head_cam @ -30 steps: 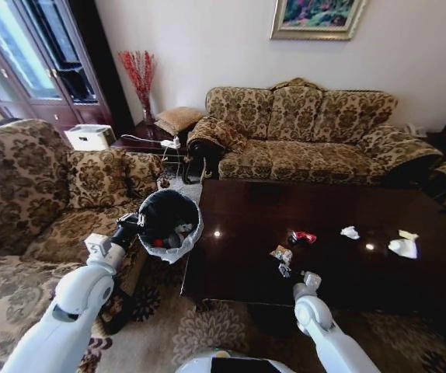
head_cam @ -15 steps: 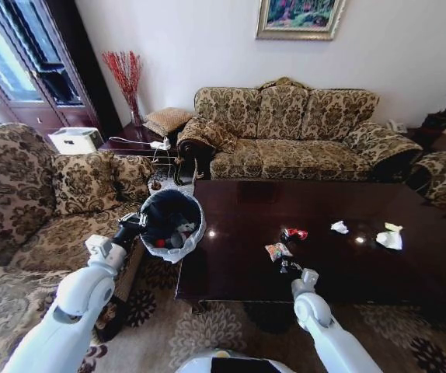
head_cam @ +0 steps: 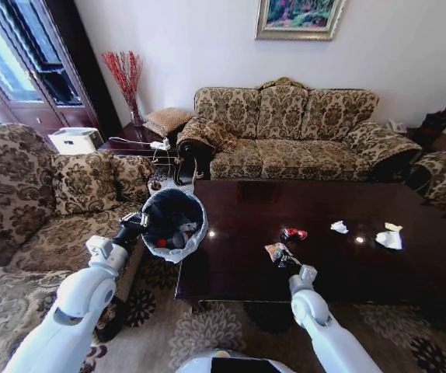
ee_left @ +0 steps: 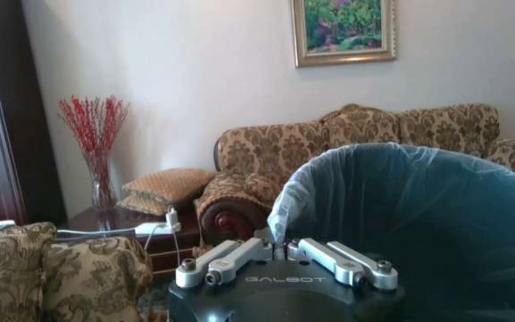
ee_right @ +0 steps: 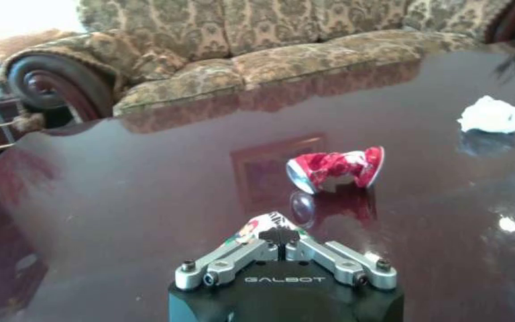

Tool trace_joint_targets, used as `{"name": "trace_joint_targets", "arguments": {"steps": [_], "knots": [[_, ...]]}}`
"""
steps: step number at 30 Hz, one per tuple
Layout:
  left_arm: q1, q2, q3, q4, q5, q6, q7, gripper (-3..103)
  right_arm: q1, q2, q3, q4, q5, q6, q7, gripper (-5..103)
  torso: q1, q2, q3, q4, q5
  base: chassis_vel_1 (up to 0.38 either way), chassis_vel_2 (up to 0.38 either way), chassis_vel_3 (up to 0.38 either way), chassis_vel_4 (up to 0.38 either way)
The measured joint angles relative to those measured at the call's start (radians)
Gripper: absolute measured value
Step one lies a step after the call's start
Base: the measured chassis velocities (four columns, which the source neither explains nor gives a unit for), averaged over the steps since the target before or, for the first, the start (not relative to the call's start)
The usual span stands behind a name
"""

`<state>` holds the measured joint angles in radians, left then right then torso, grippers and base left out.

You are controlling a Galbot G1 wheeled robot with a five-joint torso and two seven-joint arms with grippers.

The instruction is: Move to the front of the table and place the trash on the table into the trash bin.

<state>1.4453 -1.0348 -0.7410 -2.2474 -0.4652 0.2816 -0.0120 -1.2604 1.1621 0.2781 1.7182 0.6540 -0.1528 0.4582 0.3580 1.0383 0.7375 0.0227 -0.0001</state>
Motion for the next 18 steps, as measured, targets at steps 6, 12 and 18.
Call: {"name": "trace_joint_targets", "arguments": {"steps": [6,12,18], "knots": [[-0.001,-0.001,0.004,0.004,0.005,0.002,0.007,3,0.009,0.015,-0.003,0.002,0.016,-0.001,0.01,4,0.0,0.0,0.0,-0.0001,0.0,0.0,0.0,0.0,0.0],[-0.003,0.0,0.007,0.008,0.007,0.002,0.011,3,0.015,0.023,-0.005,0.003,0.03,-0.008,0.01,18,0.0,0.0,0.0,0.0,0.0,0.0,0.0,0.0,0.0],[-0.006,0.004,0.007,0.013,0.006,0.002,0.015,3,0.026,0.025,-0.006,-0.003,0.042,-0.016,0.013,44,0.0,0.0,0.0,-0.0001,0.0,0.0,0.0,0.0,0.0]]}}
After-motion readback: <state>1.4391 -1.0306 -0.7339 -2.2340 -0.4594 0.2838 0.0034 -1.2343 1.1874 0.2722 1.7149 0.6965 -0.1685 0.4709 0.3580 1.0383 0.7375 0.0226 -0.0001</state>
